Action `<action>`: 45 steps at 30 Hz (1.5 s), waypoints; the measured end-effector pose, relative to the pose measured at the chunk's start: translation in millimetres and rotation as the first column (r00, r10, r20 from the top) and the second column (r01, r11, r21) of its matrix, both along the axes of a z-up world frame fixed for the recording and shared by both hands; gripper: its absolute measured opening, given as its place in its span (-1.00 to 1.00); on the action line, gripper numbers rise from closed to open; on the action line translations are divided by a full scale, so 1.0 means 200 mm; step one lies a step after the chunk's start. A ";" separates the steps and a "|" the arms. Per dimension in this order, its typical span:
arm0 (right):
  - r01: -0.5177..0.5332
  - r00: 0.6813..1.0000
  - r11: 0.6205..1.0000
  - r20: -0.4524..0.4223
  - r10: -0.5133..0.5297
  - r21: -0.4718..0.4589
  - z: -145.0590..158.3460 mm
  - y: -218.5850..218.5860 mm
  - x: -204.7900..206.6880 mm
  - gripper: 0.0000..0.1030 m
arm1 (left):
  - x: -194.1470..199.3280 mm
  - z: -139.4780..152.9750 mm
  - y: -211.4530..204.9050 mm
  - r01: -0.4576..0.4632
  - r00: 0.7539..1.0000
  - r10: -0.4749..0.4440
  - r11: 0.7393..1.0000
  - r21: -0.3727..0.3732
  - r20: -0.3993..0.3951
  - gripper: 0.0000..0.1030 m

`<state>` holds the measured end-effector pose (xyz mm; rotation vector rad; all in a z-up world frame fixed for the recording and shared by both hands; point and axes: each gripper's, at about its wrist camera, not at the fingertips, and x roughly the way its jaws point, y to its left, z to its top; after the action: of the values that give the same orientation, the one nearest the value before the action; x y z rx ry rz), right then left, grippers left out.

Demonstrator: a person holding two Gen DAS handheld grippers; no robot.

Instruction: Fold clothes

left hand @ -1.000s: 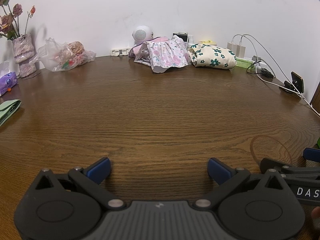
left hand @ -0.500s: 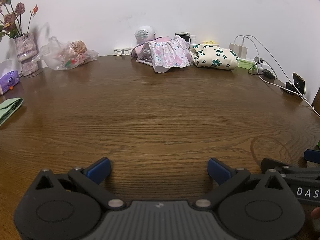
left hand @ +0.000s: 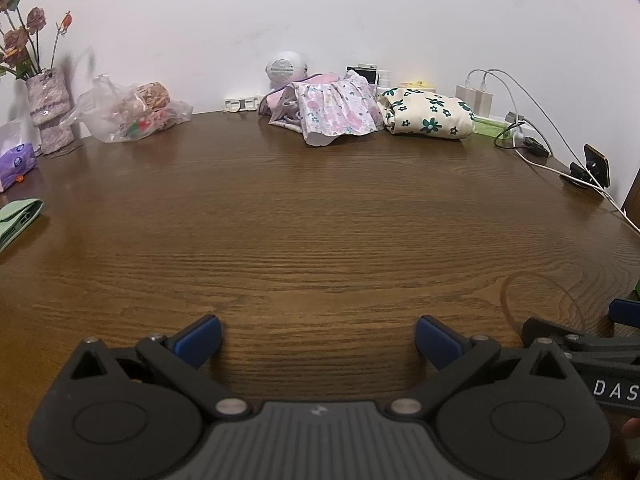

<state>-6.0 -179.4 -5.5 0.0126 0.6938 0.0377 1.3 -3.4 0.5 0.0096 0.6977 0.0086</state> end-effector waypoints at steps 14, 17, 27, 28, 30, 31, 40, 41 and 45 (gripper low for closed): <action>-0.006 1.000 1.000 0.001 0.006 0.002 0.00 0.00 0.00 0.99 | 0.01 0.00 0.00 0.012 1.000 -0.012 1.000 -0.002 -0.003 1.00; -0.006 1.000 1.000 0.001 0.006 0.003 0.00 0.00 0.00 0.99 | 0.01 0.00 0.00 0.012 1.000 -0.012 1.000 -0.002 -0.003 1.00; -0.003 1.000 1.000 0.002 0.003 0.003 0.00 0.00 0.00 0.99 | 0.01 0.00 0.00 0.012 1.000 -0.012 1.000 -0.002 0.000 1.00; -0.003 1.000 1.000 0.002 0.003 0.003 0.00 0.00 0.00 0.99 | 0.01 0.00 0.00 0.012 1.000 -0.012 1.000 -0.002 0.000 1.00; -0.004 1.000 1.000 0.002 0.004 0.003 0.00 0.00 0.00 0.99 | 0.01 0.00 0.00 0.012 1.000 -0.012 1.000 -0.002 0.000 1.00; -0.004 1.000 1.000 0.001 0.004 0.003 0.00 0.00 0.00 0.99 | 0.01 0.00 0.00 0.012 1.000 -0.012 1.000 -0.002 0.000 1.00; -0.003 1.000 1.000 0.002 0.003 0.005 0.00 -0.01 0.00 0.99 | 0.01 0.00 0.00 0.013 1.000 -0.013 1.000 -0.002 -0.001 1.00; -0.004 1.000 1.000 0.002 0.004 0.006 0.00 -0.01 0.00 0.99 | 0.01 0.00 0.00 0.013 1.000 -0.013 1.000 -0.002 -0.001 1.00; -0.004 1.000 1.000 0.002 0.004 0.006 0.00 -0.01 0.00 0.99 | 0.00 0.00 0.00 0.013 1.000 -0.013 1.000 -0.002 -0.001 1.00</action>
<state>-6.3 -181.6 -5.3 0.0166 0.6918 0.0434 2.2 -3.5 -0.2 0.0120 0.6986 -0.0046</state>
